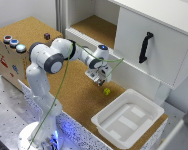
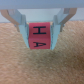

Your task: Put the pink block on top of the drawer

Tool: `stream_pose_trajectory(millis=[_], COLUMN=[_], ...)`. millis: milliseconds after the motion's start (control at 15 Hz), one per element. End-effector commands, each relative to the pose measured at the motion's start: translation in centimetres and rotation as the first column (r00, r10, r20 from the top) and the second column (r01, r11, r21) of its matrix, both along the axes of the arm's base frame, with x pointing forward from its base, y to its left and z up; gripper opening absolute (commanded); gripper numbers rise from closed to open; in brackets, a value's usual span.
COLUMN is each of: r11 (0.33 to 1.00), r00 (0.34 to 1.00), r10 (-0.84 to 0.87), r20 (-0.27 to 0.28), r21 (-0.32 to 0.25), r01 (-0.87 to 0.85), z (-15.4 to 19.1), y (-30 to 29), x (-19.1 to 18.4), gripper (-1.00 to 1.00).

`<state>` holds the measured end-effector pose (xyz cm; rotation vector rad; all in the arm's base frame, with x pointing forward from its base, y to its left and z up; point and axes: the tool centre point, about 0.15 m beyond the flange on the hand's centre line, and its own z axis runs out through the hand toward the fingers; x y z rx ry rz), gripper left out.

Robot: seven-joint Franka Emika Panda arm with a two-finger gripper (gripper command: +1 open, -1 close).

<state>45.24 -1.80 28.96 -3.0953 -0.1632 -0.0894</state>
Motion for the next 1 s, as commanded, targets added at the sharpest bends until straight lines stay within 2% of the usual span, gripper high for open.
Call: stream_pose_trajectory(millis=[0,133,333,400,533,667,733,867,933], r11=[0.975,0.936,0.827,0.797,0.673,0.55,0.497,0.401,0.379], r00=[0.976,0.935,0.825,0.796,0.672,0.549,0.496,0.401,0.379], r10=[0.216,0.352,0.56,0.602,0.734,0.832,0.867,0.916,0.925], r20=[-0.019,-0.051,-0.08,-0.069,-0.099,-0.079,-0.054,-0.01,0.005], r21=[-0.039,-0.011,-0.01,-0.015,-0.034,-0.014,0.025,0.035,0.037], r01=[-0.217,-0.353,-0.563,-0.604,-0.739,-0.835,-0.867,-0.915,-0.925], z=[6.2,8.1,11.1,11.8,12.4,12.9,13.4,14.6,15.1], y=[5.9,8.4,12.6,13.4,16.4,18.5,19.0,20.7,21.3], x=[-1.6,-1.2,-1.6,-2.2,-3.5,-4.5,-4.8,-6.0,-6.5], gripper=[-1.0,-1.0,-1.0,-1.0,-1.0,-1.0,-1.0,-1.0,-1.0])
